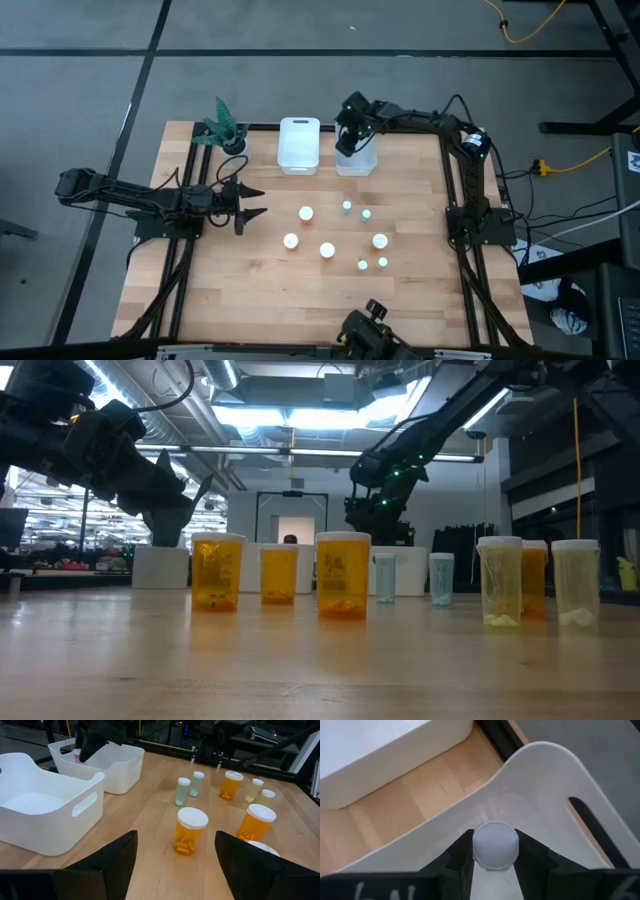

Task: Pick and place medicine bottles into bin by pill shape (circle, oval)
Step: Put the small pink pill bottle into the right white bin, then put the small blue pill bottle into the right white bin

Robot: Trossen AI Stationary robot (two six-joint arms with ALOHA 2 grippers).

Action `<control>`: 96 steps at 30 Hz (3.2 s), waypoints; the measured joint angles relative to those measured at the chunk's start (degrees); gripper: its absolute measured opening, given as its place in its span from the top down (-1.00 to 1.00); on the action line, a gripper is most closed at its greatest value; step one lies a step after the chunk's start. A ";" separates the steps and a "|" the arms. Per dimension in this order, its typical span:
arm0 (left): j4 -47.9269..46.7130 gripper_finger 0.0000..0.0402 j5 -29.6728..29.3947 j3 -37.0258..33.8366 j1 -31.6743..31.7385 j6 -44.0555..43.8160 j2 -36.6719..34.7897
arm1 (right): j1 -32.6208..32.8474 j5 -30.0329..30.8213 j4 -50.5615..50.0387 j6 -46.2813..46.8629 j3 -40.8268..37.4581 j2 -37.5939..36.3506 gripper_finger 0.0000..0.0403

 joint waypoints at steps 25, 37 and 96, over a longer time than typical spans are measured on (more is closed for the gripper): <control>0.00 -0.29 -0.02 0.00 0.02 -1.30 0.00 | 2.58 0.89 -36.70 1.78 20.84 -0.26 0.07; -0.02 -0.29 -0.02 0.00 0.02 -1.60 0.01 | 16.59 1.05 -46.69 6.23 5.15 -15.98 0.14; -0.02 -0.29 0.00 0.00 0.02 -1.49 0.00 | 36.48 5.55 20.08 4.07 -48.72 -35.50 0.15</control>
